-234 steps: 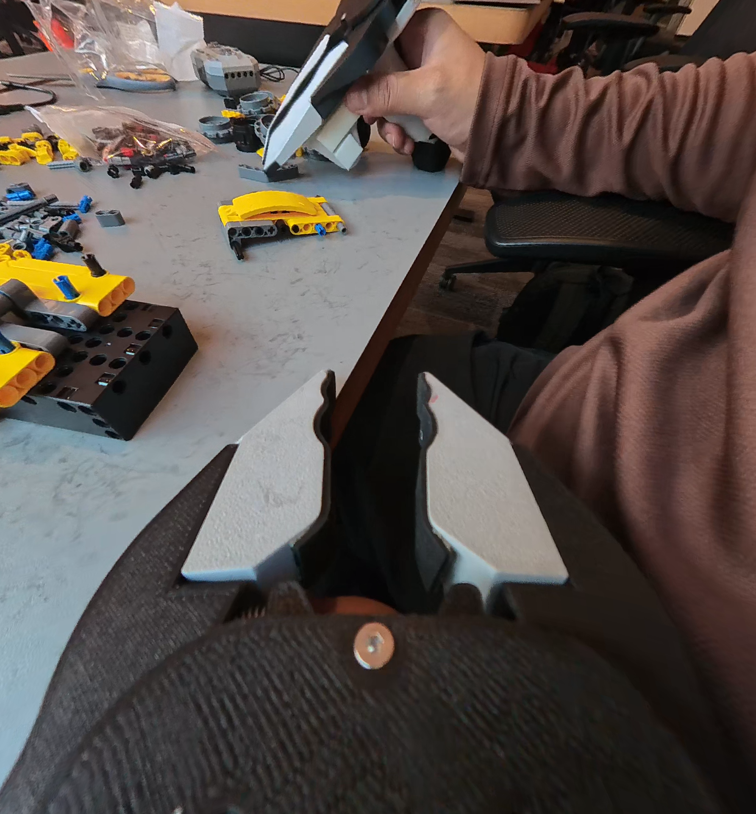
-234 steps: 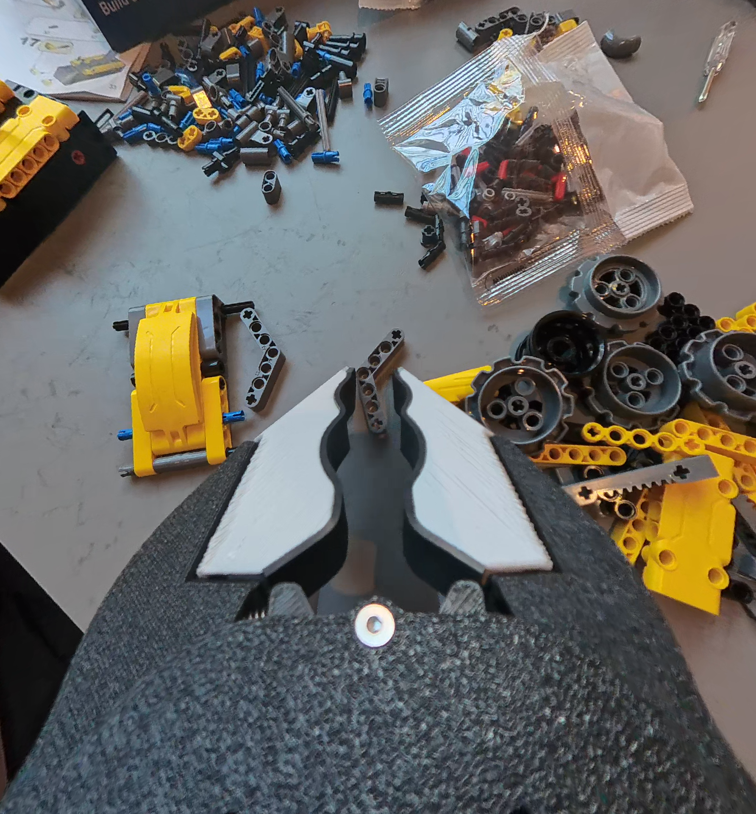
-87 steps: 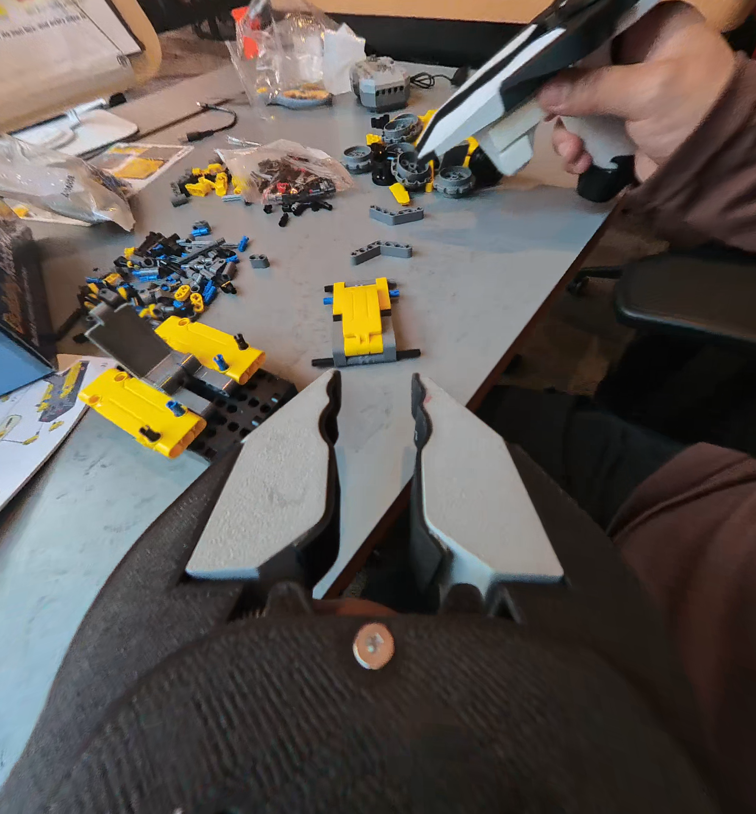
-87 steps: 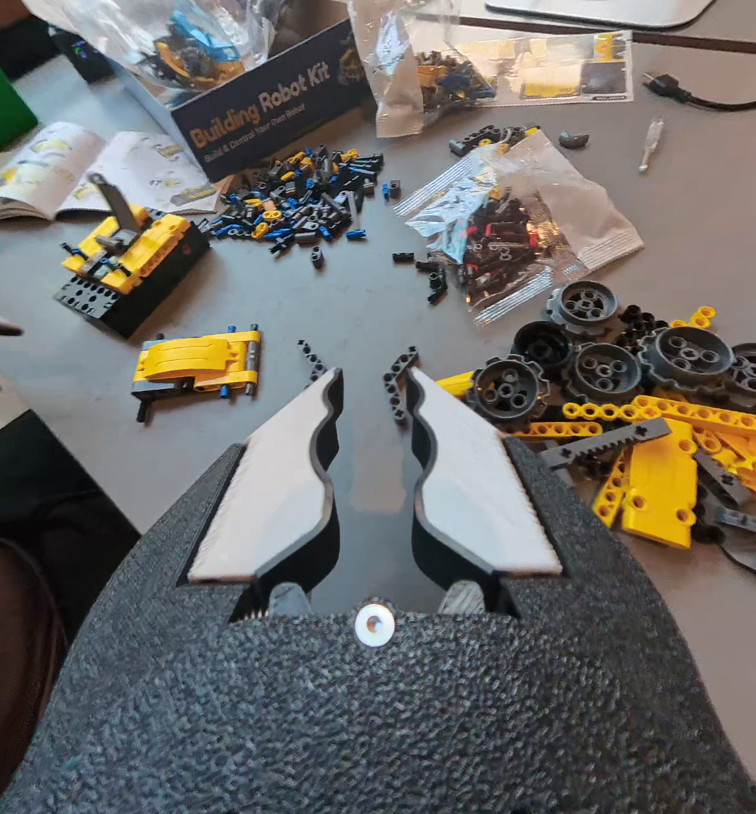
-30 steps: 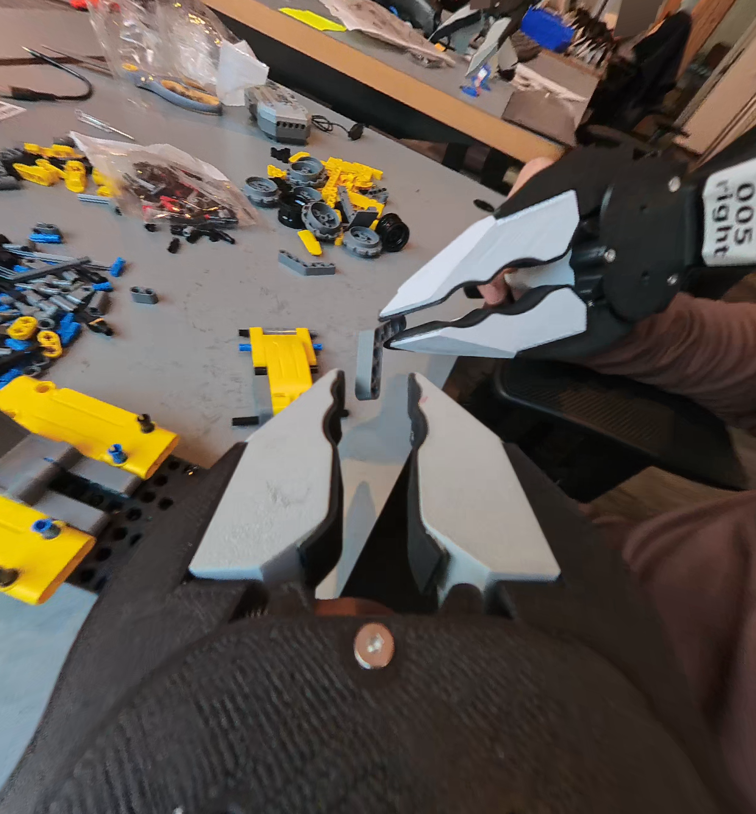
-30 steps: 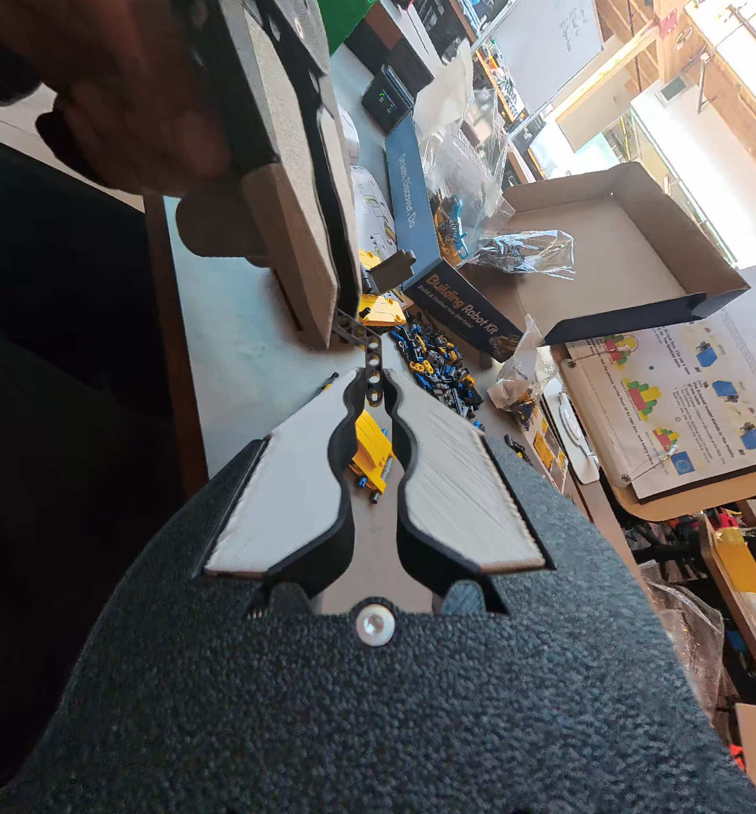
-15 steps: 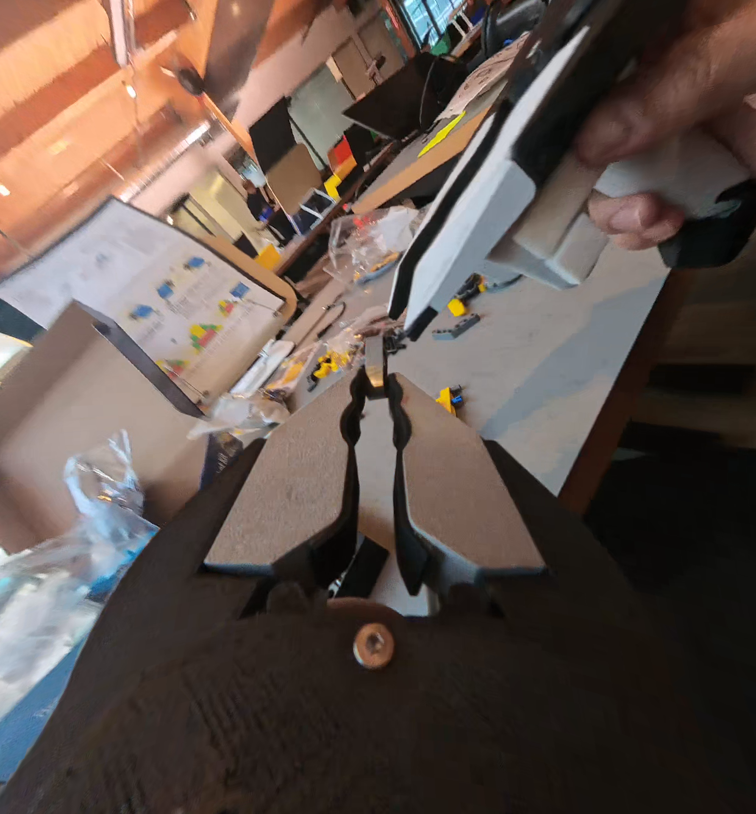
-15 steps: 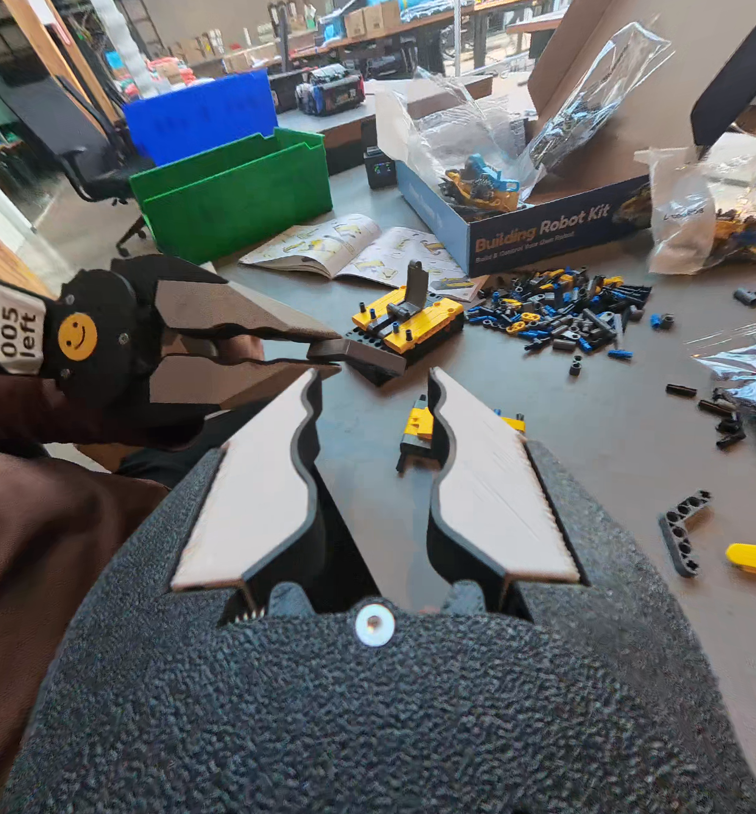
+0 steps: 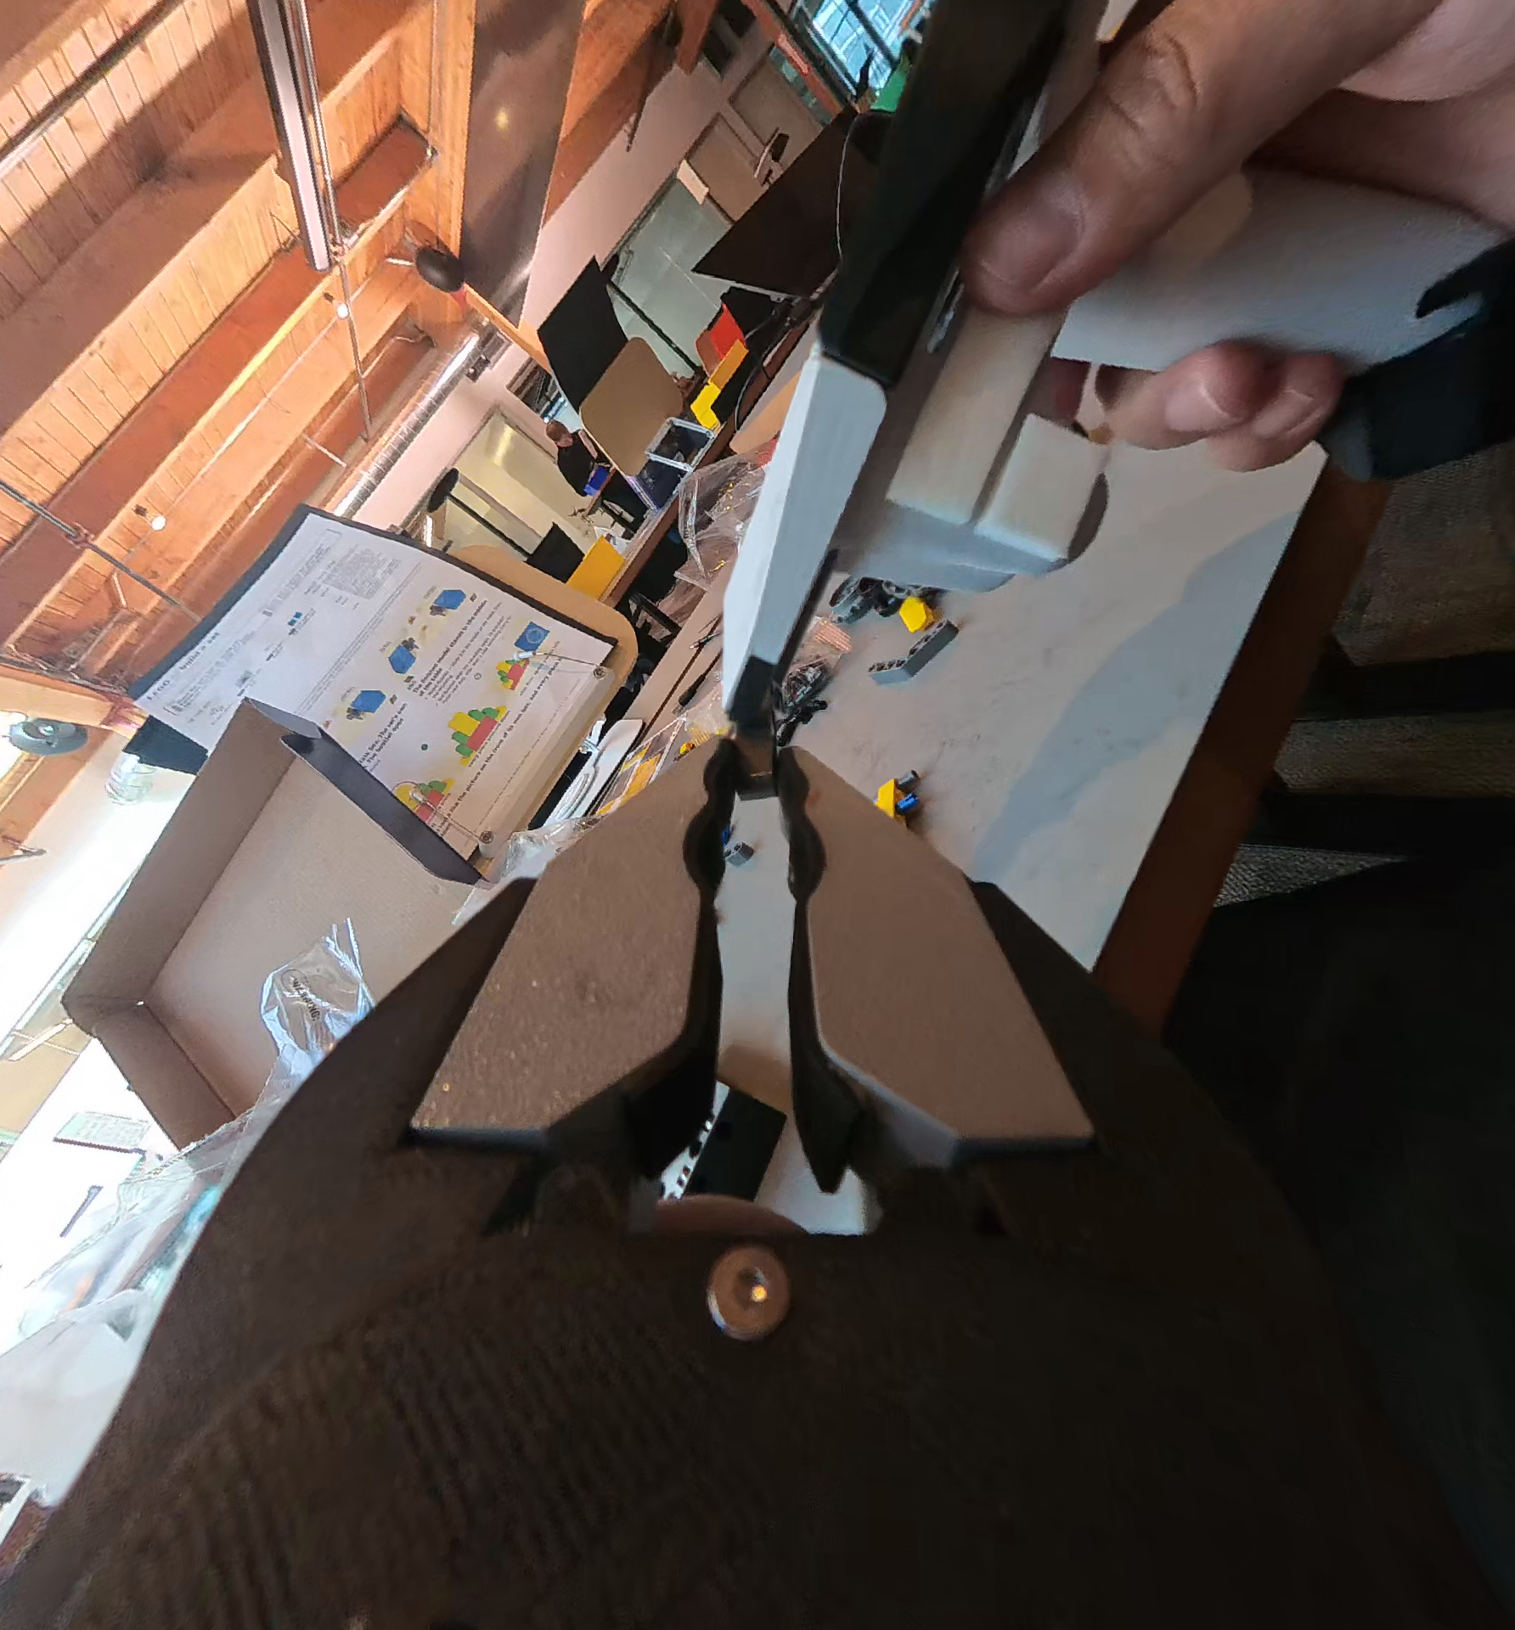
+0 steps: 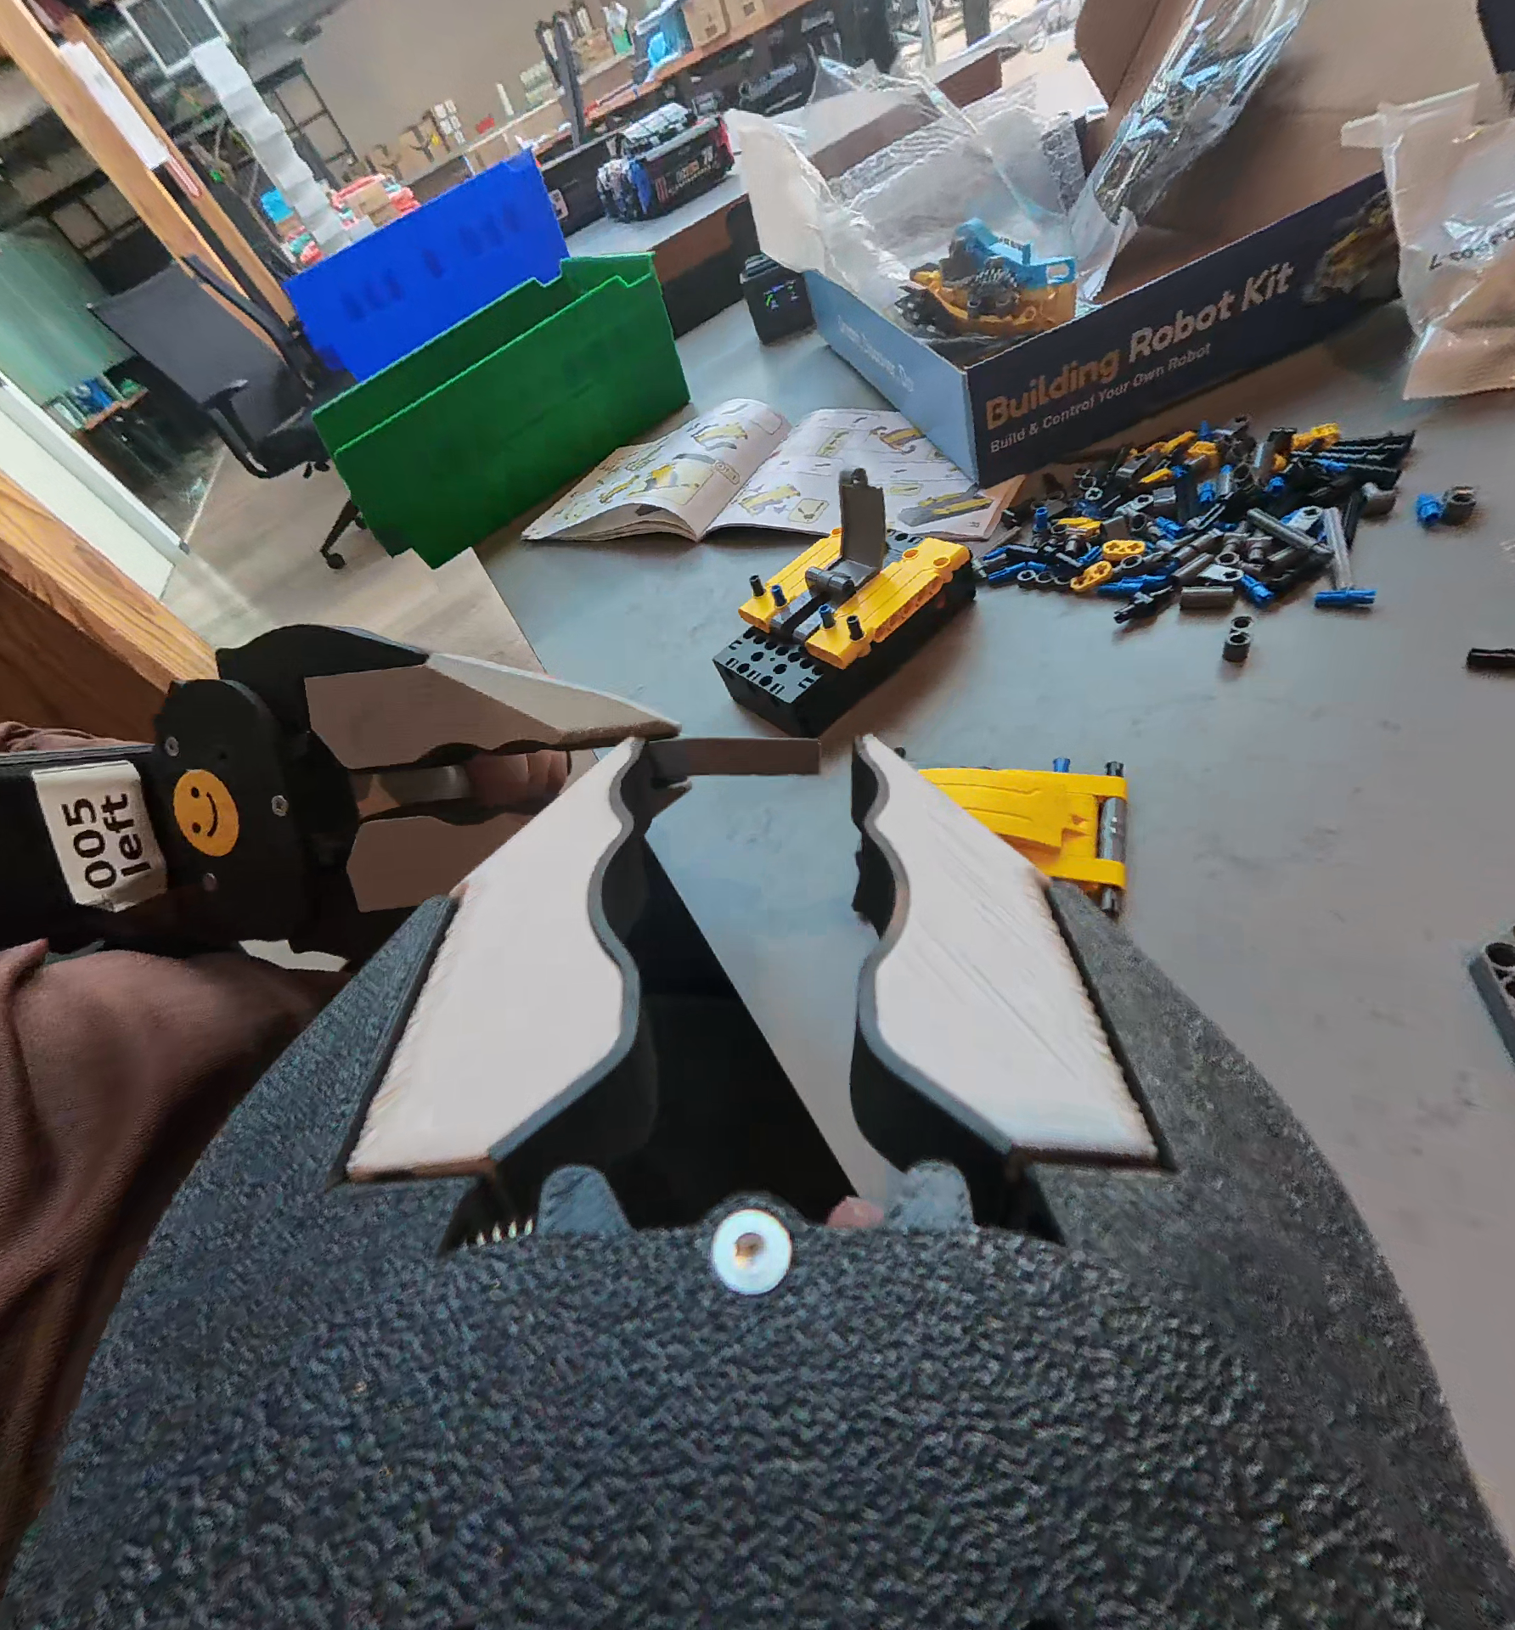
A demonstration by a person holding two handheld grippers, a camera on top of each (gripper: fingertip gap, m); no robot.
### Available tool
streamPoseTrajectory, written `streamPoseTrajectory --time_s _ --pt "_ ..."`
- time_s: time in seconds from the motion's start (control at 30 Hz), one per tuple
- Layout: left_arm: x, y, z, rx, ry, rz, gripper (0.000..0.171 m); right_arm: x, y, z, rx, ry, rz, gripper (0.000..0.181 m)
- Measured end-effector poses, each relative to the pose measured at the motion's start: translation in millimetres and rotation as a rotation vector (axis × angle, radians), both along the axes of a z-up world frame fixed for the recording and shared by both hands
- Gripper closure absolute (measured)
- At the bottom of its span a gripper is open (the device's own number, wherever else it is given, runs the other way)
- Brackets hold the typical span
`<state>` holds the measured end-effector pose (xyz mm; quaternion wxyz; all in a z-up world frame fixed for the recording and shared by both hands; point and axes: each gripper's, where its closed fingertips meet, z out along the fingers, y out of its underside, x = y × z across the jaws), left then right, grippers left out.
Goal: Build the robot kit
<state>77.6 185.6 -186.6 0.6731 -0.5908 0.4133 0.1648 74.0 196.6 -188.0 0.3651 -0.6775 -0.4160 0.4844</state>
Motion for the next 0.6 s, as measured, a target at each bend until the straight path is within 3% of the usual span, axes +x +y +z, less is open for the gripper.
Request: streamPoseTrajectory --time_s 0.17,0.4,0.53,0.6 --pt "5 1 6 0.026 -0.003 -0.023 0.166 -4 -10 -4 -0.079 0.015 0.069 0.132" --pt "11 -6 4 0.037 0.005 -0.072 0.167 -3 -17 -6 -0.021 -0.006 0.138 0.132" --pt "10 -5 -2 -0.016 -0.03 -0.069 0.167 -2 -11 -9 0.036 -0.038 0.1 0.123" --pt "10 -5 -5 -0.031 -0.039 -0.058 0.167 -2 -12 -10 0.059 -0.054 0.098 0.128"
